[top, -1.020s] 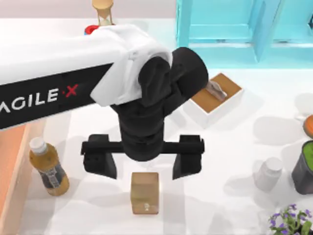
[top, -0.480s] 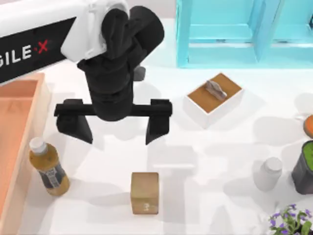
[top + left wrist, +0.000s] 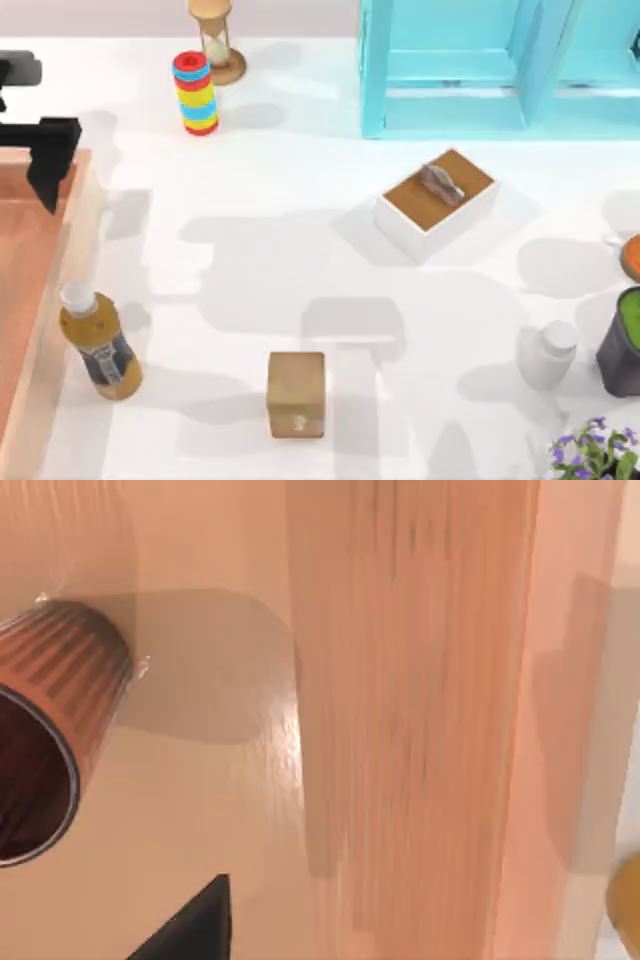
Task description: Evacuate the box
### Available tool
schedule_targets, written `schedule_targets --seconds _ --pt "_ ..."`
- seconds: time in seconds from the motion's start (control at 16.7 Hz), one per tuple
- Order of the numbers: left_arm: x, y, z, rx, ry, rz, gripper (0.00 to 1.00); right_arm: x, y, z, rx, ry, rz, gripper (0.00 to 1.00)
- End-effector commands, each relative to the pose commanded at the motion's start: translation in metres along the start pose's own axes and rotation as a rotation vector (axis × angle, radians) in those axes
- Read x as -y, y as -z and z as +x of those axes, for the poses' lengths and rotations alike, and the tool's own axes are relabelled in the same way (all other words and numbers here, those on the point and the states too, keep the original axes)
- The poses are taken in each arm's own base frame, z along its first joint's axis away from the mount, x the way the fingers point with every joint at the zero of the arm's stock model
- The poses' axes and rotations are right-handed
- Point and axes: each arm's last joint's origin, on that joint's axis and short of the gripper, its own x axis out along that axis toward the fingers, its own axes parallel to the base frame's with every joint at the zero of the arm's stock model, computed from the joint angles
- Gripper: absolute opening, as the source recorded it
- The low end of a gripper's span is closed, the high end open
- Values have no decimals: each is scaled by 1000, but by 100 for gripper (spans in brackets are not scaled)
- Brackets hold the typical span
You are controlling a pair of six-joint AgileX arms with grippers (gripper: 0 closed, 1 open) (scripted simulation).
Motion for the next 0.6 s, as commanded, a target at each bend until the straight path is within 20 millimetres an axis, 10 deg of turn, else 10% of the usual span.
schedule_targets --seconds 0.24,0.6 --pt "-70 9 -13 26 -2 -3 100 0 0 0 0 0 0 100" --pt "-80 12 -15 33 -5 -1 100 0 0 0 0 0 0 100"
